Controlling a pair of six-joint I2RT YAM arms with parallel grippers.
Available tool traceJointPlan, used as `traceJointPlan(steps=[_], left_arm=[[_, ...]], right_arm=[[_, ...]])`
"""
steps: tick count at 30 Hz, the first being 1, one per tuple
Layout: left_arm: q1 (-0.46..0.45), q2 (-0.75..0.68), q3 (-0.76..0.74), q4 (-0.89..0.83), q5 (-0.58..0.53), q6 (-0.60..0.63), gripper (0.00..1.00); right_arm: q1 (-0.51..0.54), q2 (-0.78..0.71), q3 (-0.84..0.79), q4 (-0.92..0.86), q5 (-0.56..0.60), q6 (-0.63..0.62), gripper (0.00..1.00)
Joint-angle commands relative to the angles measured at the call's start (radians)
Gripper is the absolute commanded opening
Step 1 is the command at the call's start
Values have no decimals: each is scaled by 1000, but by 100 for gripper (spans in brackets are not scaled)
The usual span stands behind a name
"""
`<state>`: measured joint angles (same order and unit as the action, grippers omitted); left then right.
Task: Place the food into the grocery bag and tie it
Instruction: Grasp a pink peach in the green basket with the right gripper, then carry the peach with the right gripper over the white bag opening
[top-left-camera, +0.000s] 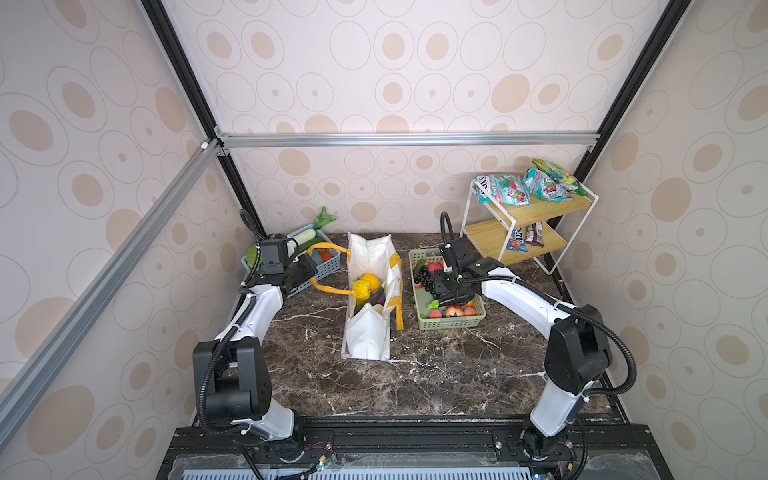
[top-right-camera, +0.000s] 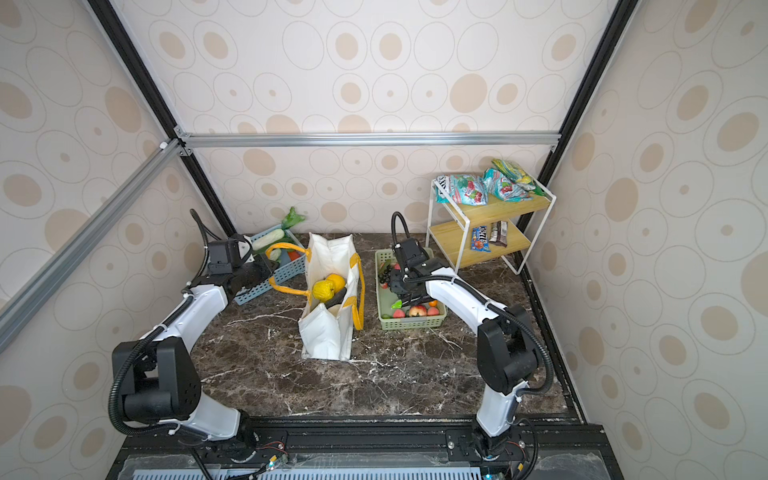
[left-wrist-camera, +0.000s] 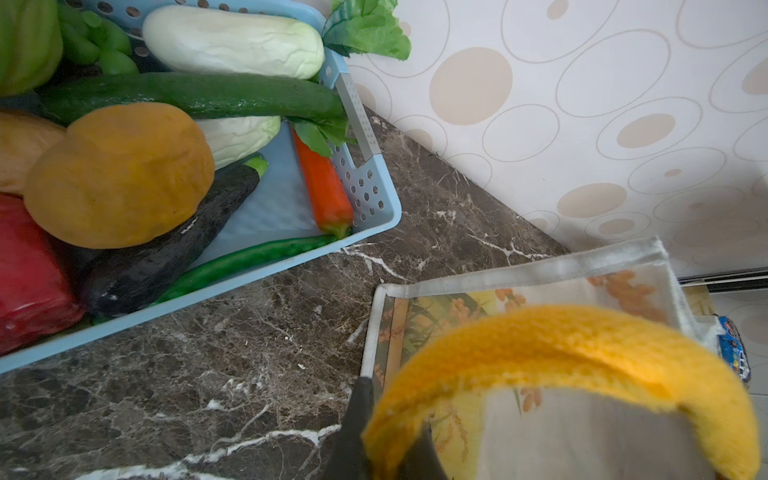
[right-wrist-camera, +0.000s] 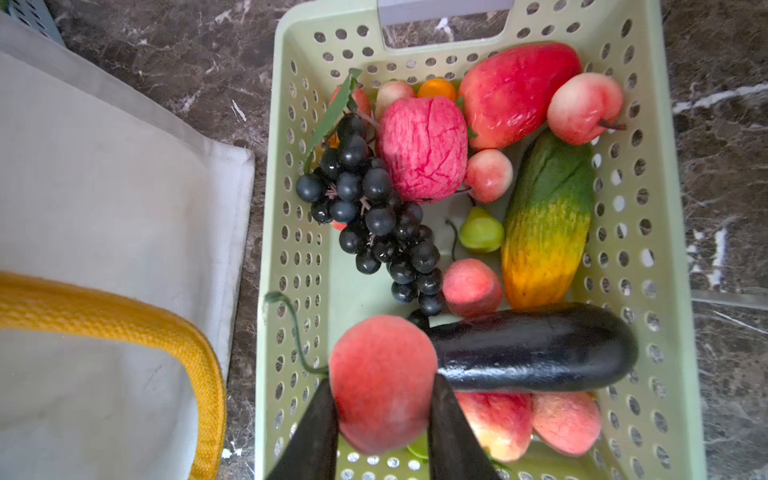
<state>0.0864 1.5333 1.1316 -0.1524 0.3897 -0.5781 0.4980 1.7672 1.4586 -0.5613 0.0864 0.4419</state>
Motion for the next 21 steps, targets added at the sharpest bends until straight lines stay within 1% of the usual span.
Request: traceJointPlan(steps=[1,8,13,16,21], left_arm=[[-12,7,50,6,-4,16,3],[-20,5,45,7,-9,12,3],[-22,1,45,3,-15,12,4],[-24,-2,43,2,-18,12,4],[-28,0,50,-3,-17,12,4]], right_arm=[[5,-54,45,-1,-28,-8,31],[67,-101,119,27,-36,-9,31],[122,-127,128,88,-30,1,30],[172,-121,140,115,-10,1,30],[240,-73,175,124,-10,7,30]])
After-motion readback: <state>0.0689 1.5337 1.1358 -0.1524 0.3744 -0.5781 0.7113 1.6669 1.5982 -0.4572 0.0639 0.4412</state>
